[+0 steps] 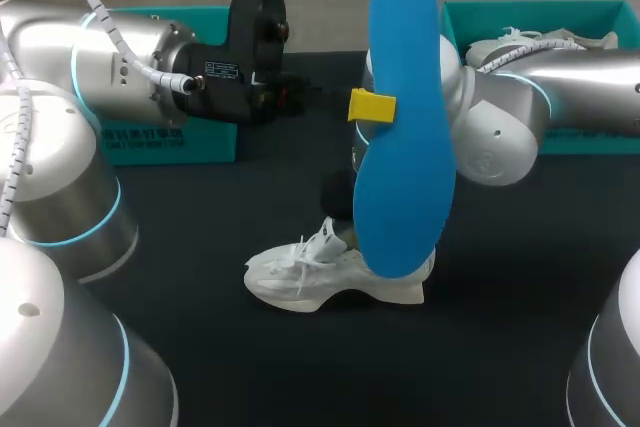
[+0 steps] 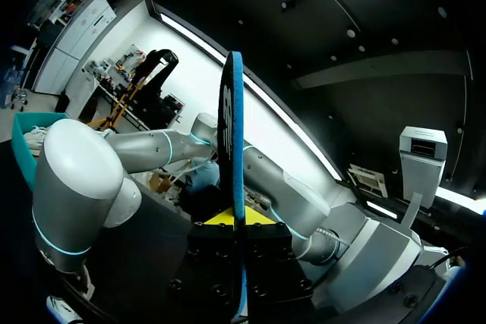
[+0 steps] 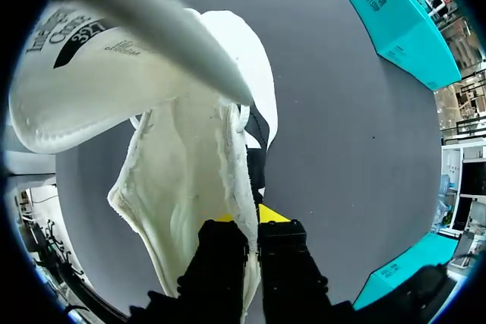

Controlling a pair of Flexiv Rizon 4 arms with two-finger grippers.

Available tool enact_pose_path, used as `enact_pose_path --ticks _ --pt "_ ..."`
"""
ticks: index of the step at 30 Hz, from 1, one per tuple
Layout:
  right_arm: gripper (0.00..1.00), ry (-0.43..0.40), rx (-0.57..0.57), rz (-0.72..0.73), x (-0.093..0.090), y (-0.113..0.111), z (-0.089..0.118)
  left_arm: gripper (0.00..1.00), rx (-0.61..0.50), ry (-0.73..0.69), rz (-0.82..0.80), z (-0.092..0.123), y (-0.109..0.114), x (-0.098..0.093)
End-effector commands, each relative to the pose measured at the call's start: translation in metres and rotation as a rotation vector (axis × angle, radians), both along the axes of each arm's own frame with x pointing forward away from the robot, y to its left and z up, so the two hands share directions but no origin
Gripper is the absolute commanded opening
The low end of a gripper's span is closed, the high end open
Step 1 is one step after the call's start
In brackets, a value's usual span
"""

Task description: Take the shoe out of the shoebox, open the shoe tongue, remove and reinsert the insole, then place the shoe into the shoebox

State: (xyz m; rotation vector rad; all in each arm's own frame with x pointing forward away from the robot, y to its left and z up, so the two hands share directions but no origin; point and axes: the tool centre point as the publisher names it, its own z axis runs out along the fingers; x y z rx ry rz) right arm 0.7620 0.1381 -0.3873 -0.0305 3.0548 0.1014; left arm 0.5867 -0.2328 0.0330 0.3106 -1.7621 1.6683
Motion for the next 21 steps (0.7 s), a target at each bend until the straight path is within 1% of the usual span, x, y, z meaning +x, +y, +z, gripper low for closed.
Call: enact_pose_path --ticks 1,3,5,6,7,9,13,17,18,19,20,21 --pt "0.0 0.029 -0.023 -0.083 -0.008 -0.001 -0.006 0.0 -0.002 0.0 0.001 -0.001 -0.001 -0.001" --pt "0.0 0.036 -0.026 -0.173 -0.013 0.001 -0.003 0.0 -0.002 0.0 0.001 -0.001 -0.001 -0.001" --pt "0.0 0.067 0.011 -0.292 -0.015 0.0 0.006 0.0 -0.002 0.0 0.001 -0.001 -0.001 -0.001" --pt "0.0 0.071 0.012 -0.337 -0.016 0.0 0.009 0.0 -0.002 0.0 0.001 -0.001 -0.001 -0.001" --pt "0.0 0.078 0.008 -0.433 -0.017 -0.002 0.015 0.0 -0.002 0.0 0.001 -0.001 -0.001 -0.001" --pt "0.0 0.083 0.026 -0.582 -0.018 -0.006 0.026 0.0 -0.002 0.0 0.001 -0.001 -0.001 -0.001" --pt "0.0 0.09 0.073 -0.74 -0.021 -0.012 0.04 0.0 -0.002 0.0 0.001 -0.001 -0.001 -0.001" --pt "0.0 0.111 0.102 -0.9 -0.024 -0.012 0.044 0.0 -0.002 0.0 0.001 -0.001 -0.001 -0.001" --pt "0.0 0.123 0.131 -0.939 -0.025 -0.012 0.044 0.0 -0.002 0.0 0.001 -0.001 -0.001 -0.001" --pt "0.0 0.128 0.142 -1.015 -0.026 -0.011 0.044 0.0 -0.002 0.0 0.001 -0.001 -0.001 -0.001" --pt "0.0 0.141 0.162 -1.048 -0.028 -0.01 0.044 0.0 -0.002 0.0 0.001 -0.001 -0.001 -0.001" --pt "0.0 0.147 0.186 -1.101 -0.03 -0.006 0.043 0.0 -0.002 0.0 0.001 -0.001 -0.001 -0.001"
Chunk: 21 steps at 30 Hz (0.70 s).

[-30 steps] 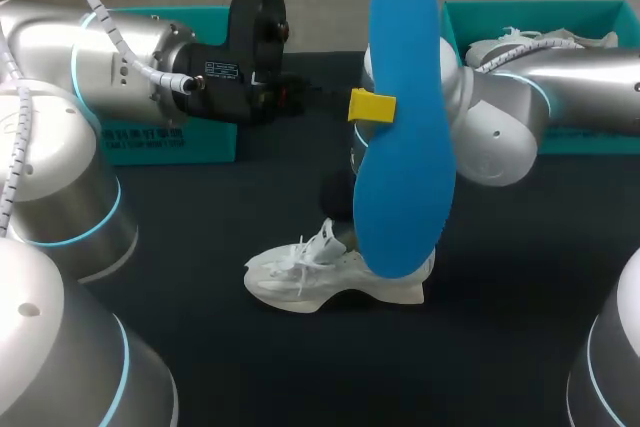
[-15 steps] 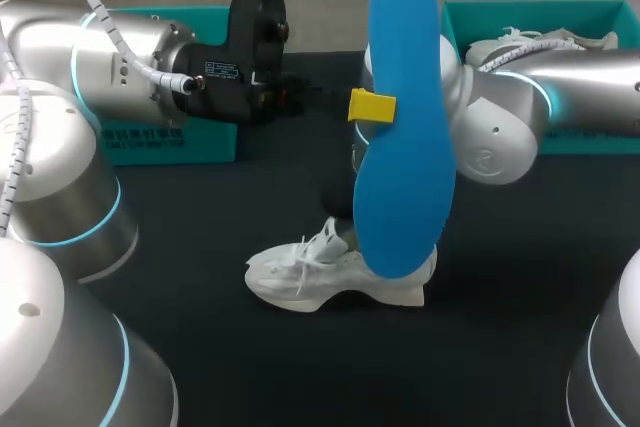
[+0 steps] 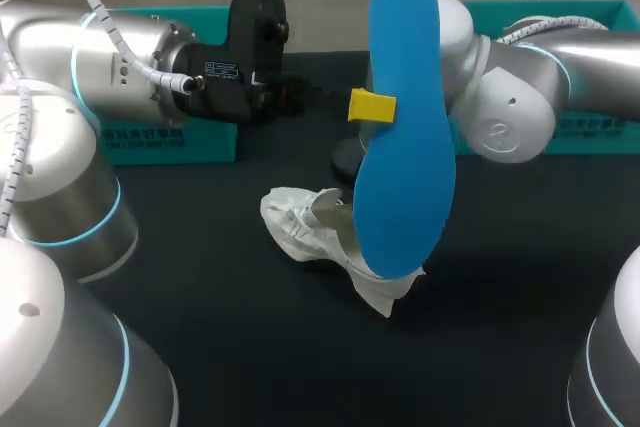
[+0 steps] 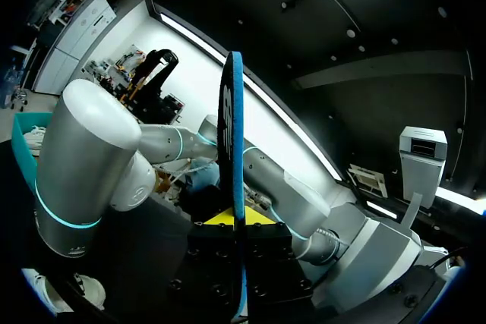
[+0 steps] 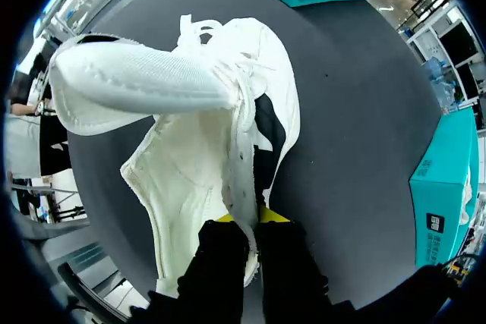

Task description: Take the shoe out of the shoebox, open the shoe tongue, remove and reinsert the insole, then place the shoe into the shoebox

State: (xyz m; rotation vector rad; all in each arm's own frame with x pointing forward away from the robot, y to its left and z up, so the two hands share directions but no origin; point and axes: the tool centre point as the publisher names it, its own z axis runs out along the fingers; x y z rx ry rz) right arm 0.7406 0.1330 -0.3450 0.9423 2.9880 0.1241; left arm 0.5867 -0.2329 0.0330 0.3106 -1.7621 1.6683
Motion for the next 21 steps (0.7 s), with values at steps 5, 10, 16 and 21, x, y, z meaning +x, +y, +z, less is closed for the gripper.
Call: enact_pose_path --ticks 5,10,16,21 --pt "0.0 -0.004 0.158 -0.466 -0.012 0.021 0.009 0.0 -0.002 0.0 0.001 -0.001 -0.001 -0.001" --pt "0.0 -0.004 0.158 -0.466 -0.012 0.021 0.009 0.0 -0.002 0.0 0.001 -0.001 -0.001 -0.001" --pt "0.0 -0.004 0.158 -0.466 -0.012 0.021 0.009 0.0 -0.002 0.0 0.001 -0.001 -0.001 -0.001" --pt "0.0 0.047 0.172 -0.695 -0.005 0.013 0.012 0.0 -0.002 0.0 0.001 -0.001 -0.001 -0.001"
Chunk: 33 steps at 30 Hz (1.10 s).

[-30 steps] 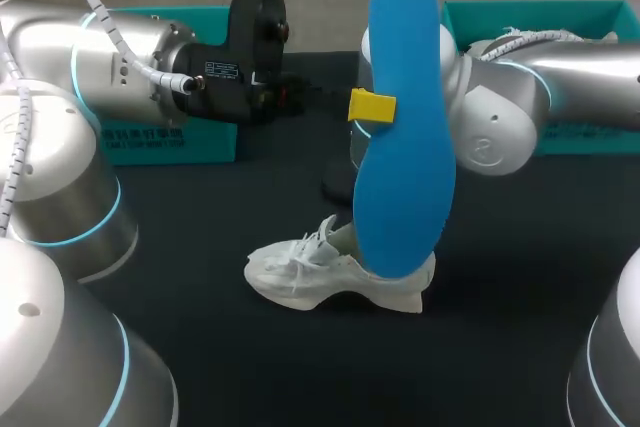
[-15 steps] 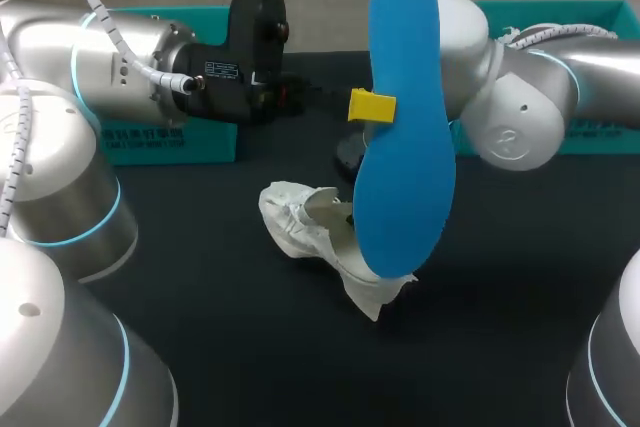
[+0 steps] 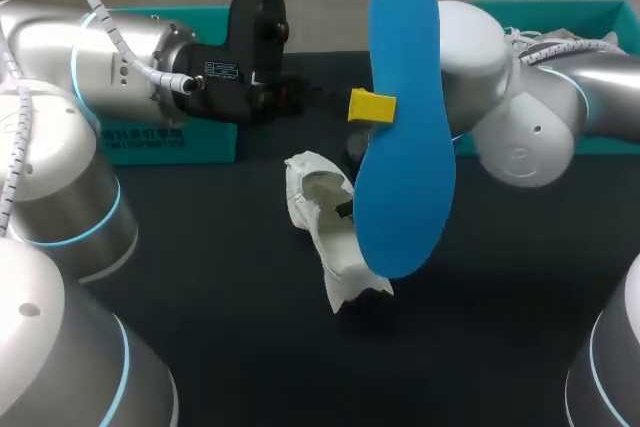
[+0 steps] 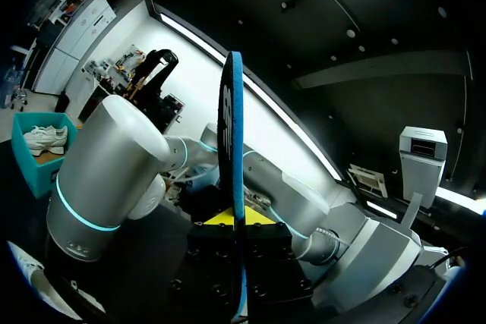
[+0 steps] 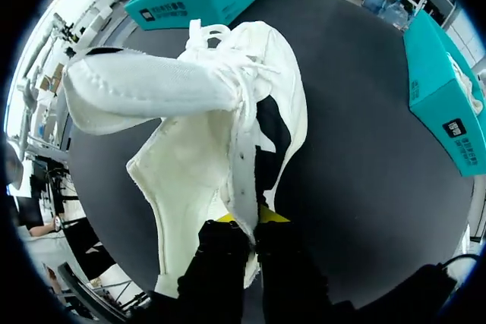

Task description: Take the shoe out of the shoebox, open the shoe tongue, remove and reinsert the insole, then place the shoe into the shoebox

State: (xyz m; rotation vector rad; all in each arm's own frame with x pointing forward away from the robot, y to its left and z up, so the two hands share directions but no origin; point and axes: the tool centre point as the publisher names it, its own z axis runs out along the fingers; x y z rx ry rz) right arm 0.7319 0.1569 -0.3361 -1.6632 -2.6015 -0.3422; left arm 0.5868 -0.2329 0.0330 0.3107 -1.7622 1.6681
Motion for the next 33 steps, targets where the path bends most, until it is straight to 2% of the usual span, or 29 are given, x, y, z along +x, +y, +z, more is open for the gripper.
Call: enact_pose_path --ticks 1,4,10,16,21,33 --pt "0.0 0.04 0.05 -0.221 0.005 -0.013 0.006 0.0 -0.002 0.0 0.001 -0.001 -0.001 -0.001" --pt "0.0 0.053 0.073 -0.341 0.007 -0.015 0.008 0.0 -0.002 0.0 0.001 -0.001 -0.001 -0.001" --pt "0.0 0.062 0.105 -0.417 0.001 -0.002 0.001 0.0 -0.002 0.0 0.001 -0.001 -0.001 -0.001" --pt "0.0 0.085 0.098 -0.328 -0.006 0.011 -0.01 0.0 -0.002 0.0 0.001 -0.001 -0.001 -0.001" --pt "0.0 0.068 0.074 -0.263 -0.005 0.017 -0.016 0.0 -0.002 0.0 0.001 -0.001 -0.001 -0.001" --pt "0.0 0.037 0.057 -0.268 0.006 0.011 -0.024 0.0 -0.002 0.0 0.001 -0.001 -0.001 -0.001"
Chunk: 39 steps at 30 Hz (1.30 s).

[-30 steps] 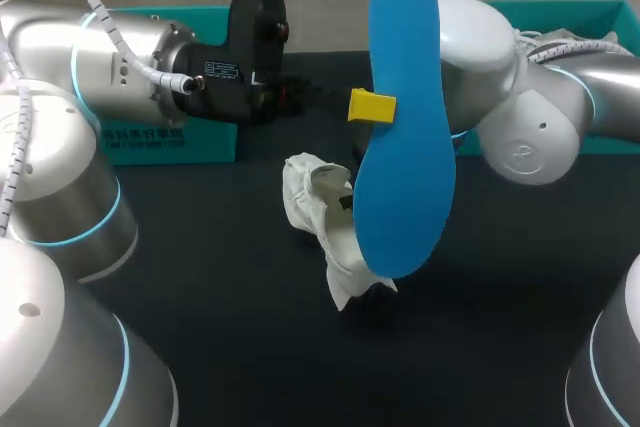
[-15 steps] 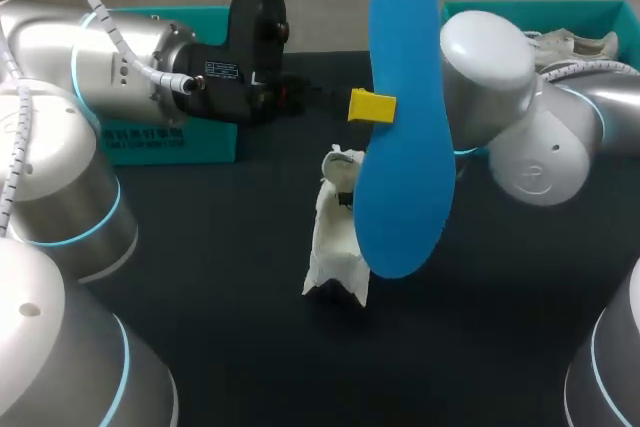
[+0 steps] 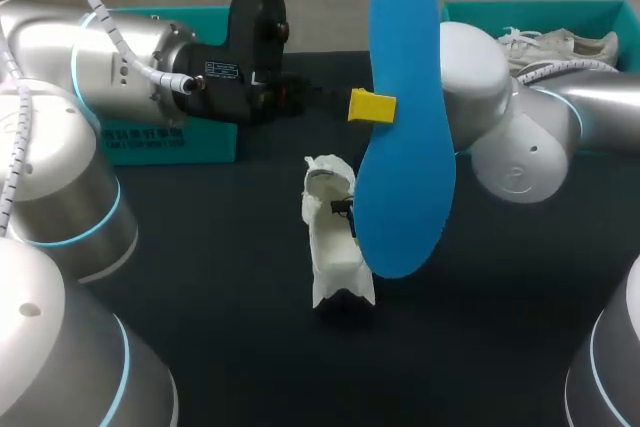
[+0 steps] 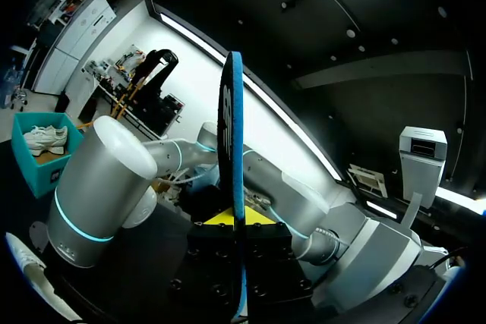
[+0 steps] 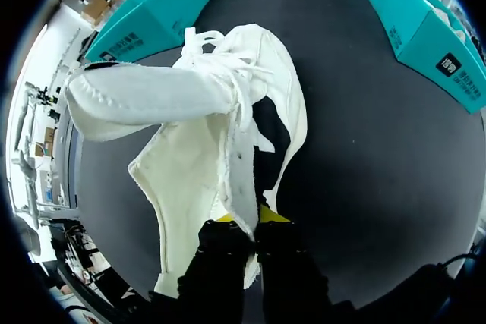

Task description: Take the shoe out of the shoebox, open the shoe tongue, remove and reinsert the insole, then place the shoe into the shoebox

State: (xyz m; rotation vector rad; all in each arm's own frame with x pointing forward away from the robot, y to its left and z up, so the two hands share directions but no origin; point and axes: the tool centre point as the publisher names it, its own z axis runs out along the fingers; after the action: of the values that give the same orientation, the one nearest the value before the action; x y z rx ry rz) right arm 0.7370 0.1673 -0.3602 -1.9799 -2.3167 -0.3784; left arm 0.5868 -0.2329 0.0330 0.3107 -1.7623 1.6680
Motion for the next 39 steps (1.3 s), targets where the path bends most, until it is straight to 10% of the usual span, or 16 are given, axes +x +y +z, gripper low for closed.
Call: enact_pose_path --ticks 1,21,25,39 --pt "0.0 -0.007 0.0 0.002 0.002 0.0 -0.001 0.0 -0.003 0.0 0.002 -0.001 -0.001 -0.001" --pt "0.0 0.006 -0.025 -0.037 0.006 -0.018 -0.021 0.0 -0.003 0.0 0.002 -0.001 -0.001 -0.001" --pt "1.0 0.012 -0.014 -0.051 0.005 -0.021 -0.017 0.0 -0.003 0.0 0.002 -0.001 -0.001 -0.001" --pt "1.0 0.082 0.309 -0.074 0.0 -0.041 0.059 0.0 -0.003 0.0 0.002 -0.001 -0.001 -0.001"
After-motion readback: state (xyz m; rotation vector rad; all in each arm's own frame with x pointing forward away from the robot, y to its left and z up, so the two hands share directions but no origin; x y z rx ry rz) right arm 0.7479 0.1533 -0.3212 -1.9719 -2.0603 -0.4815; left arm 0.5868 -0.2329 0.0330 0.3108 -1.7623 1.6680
